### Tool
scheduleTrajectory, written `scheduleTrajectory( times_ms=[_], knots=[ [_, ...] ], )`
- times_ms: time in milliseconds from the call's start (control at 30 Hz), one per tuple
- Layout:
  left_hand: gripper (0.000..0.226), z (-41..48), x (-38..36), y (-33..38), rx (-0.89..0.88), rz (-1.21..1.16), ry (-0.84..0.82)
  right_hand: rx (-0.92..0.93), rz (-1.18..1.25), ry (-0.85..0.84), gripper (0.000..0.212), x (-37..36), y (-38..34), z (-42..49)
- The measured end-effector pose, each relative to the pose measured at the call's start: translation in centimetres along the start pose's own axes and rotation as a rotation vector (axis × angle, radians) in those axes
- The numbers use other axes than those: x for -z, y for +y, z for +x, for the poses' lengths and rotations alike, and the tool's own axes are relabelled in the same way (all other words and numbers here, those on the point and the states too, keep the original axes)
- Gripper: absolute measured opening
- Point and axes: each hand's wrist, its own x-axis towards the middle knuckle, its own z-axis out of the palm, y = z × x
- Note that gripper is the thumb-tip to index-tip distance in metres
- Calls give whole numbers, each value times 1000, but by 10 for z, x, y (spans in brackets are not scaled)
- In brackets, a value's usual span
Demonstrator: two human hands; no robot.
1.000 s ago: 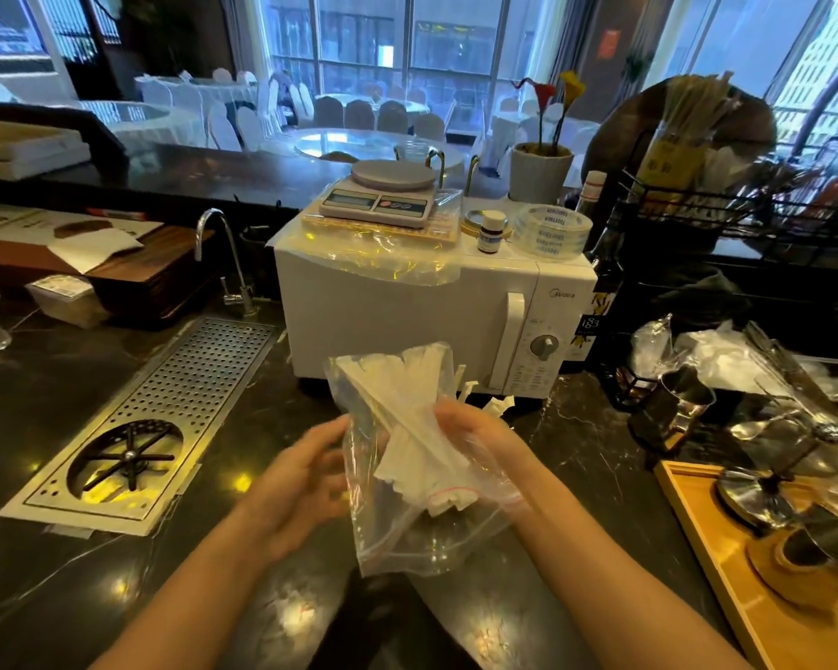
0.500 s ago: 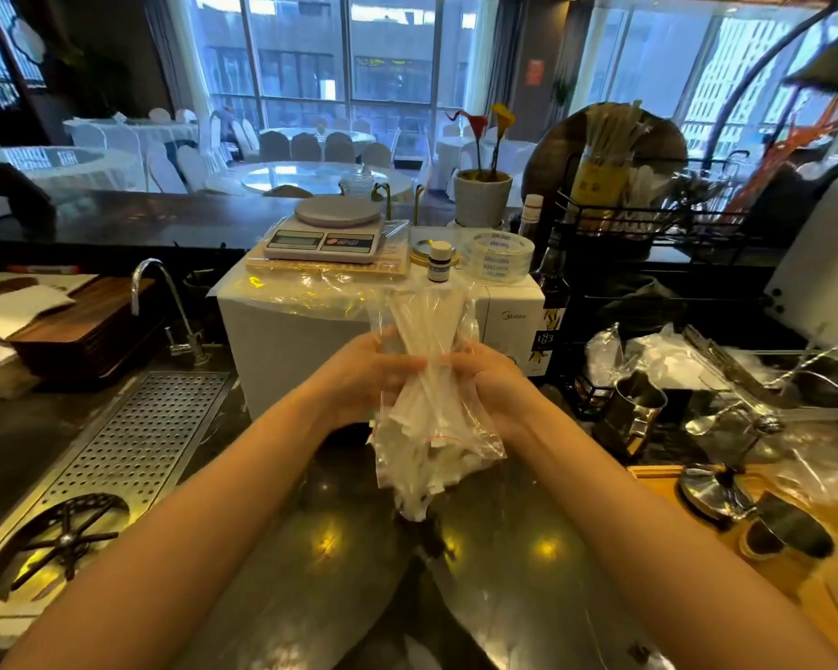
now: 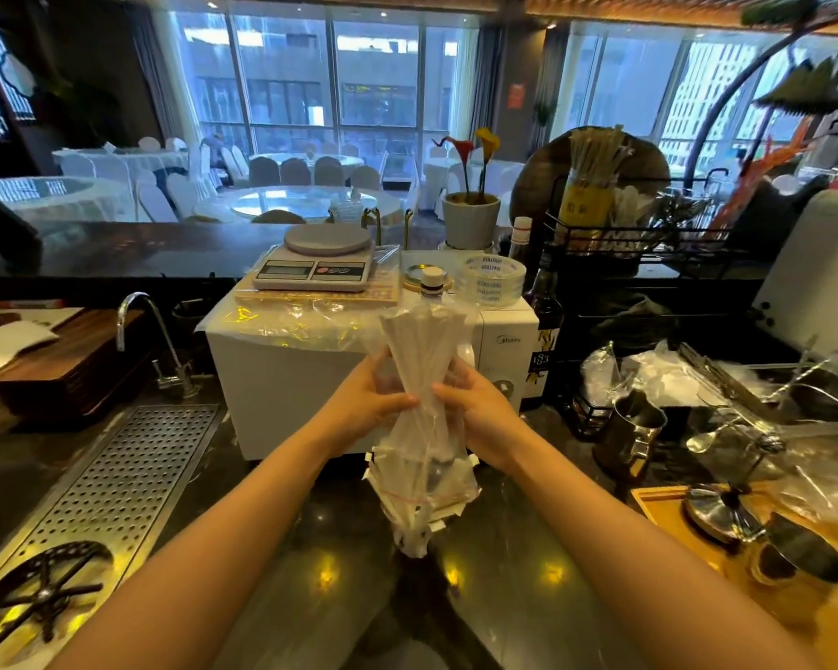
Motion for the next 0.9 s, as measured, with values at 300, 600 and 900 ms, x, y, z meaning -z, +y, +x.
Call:
scheduleTrajectory(
  times_ms=[300, 600, 900],
  knots=[
    [54, -3, 1, -18, 18, 61, -3, -14, -123, -1, 43, 7, 17, 0],
    [36, -3, 3, -19, 56, 176, 4, -17, -239, 38, 39, 18, 16, -5],
    [24, -4, 6, 3, 50, 227, 90, 1, -222, 57, 30, 15, -4, -14]
  ],
)
